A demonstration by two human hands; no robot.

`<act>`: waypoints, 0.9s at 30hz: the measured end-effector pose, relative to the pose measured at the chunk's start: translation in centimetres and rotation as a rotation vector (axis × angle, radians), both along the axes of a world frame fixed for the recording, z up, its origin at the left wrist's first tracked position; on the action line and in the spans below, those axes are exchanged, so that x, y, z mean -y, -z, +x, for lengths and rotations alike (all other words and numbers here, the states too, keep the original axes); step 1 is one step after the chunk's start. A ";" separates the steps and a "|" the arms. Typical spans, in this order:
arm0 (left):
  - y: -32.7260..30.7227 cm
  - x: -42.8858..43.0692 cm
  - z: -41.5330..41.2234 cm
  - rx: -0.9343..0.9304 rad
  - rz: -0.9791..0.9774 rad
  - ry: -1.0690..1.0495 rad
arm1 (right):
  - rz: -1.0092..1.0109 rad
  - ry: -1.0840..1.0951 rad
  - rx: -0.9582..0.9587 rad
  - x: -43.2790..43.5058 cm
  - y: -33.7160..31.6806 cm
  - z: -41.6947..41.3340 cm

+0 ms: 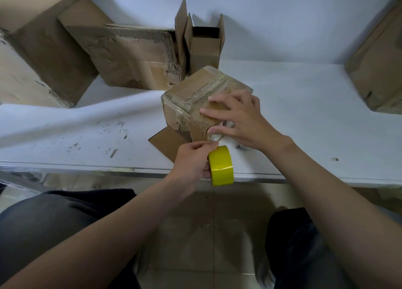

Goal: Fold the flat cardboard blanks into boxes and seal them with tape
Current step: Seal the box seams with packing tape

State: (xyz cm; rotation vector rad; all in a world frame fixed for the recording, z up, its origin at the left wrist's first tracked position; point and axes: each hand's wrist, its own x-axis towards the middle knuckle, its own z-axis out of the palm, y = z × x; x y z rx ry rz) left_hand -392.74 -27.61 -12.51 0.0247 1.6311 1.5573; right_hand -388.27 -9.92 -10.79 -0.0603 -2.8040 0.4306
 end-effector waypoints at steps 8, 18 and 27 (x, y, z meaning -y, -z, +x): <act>0.4 0.5 0.0 -0.014 -0.032 -0.006 | 0.067 0.057 -0.134 -0.1 1.1 -1.8; -1.0 2.8 -2.0 -0.167 -0.064 0.004 | 0.094 0.047 -0.207 -1.1 1.8 -2.9; -1.7 3.3 -2.6 -0.389 -0.090 0.026 | 0.020 0.014 -0.006 -2.3 0.0 -2.3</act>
